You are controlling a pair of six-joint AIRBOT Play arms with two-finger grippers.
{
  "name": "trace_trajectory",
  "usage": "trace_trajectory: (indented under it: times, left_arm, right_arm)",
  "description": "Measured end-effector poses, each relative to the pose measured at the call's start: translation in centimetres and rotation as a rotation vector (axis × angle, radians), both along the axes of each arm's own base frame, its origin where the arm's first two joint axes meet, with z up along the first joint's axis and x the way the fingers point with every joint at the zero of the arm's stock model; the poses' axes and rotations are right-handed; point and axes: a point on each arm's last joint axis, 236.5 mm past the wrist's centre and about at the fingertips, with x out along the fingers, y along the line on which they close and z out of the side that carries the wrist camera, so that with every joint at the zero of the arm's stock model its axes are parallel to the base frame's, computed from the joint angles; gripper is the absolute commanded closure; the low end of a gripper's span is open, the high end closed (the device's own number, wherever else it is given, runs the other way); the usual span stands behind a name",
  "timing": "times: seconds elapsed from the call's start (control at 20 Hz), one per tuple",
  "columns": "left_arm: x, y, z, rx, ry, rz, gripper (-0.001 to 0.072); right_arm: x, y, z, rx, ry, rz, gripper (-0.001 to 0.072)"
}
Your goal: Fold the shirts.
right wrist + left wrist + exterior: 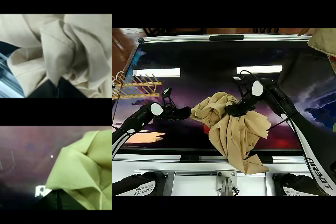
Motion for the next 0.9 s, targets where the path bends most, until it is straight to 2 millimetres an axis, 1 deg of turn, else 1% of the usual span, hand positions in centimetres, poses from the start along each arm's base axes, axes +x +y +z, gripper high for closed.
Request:
trace_trajectory:
  times: [0.25,0.35,0.45,0.5,0.55,0.6,0.7,0.75,0.8,0.85,0.9]
  left_arm:
    - [0.1,0.0,1.0,0.004,-0.031,-0.020,0.0663]
    - [0.5,-0.1,1.9,0.007,-0.059,-0.037,0.0664]
    - [1.4,-0.3,3.8,0.012,-0.118,-0.067,0.0664]
    - [2.0,-0.4,5.2,0.013,-0.153,-0.083,0.0664]
    - [2.8,-0.4,7.1,0.016,-0.200,-0.097,0.0664]
    - [3.7,-0.3,9.4,0.021,-0.257,-0.107,0.0664]
    - [5.7,-0.2,15.8,0.031,-0.401,-0.122,0.0665]
    - [6.5,-0.2,19.9,0.033,-0.494,-0.127,0.0665]
    - [7.1,-0.1,24.8,0.033,-0.597,-0.124,0.0664]
    - [7.3,0.0,29.8,0.029,-0.705,-0.117,0.0664]
    - [7.0,0.3,35.0,0.025,-0.815,-0.109,0.0664]
  right_arm:
    - [0.8,-0.9,-0.3,-0.040,-0.036,0.002,0.0637]
    - [0.9,-0.9,0.1,-0.035,-0.055,0.011,0.0638]
    - [1.3,-0.7,1.2,-0.023,-0.098,0.036,0.0638]
    - [1.6,-0.7,2.2,-0.015,-0.131,0.054,0.0638]
    - [1.9,-0.6,3.3,-0.008,-0.169,0.070,0.0638]
    - [2.6,-0.6,4.9,-0.003,-0.222,0.082,0.0638]
    - [4.2,-0.9,8.9,0.001,-0.348,0.094,0.0638]
    - [5.1,-1.0,11.4,0.003,-0.423,0.093,0.0638]
    - [6.0,-1.3,14.4,0.010,-0.514,0.087,0.0638]
    - [6.9,-1.6,17.7,0.017,-0.612,0.076,0.0638]
    - [7.7,-1.9,21.3,0.035,-0.718,0.060,0.0638]
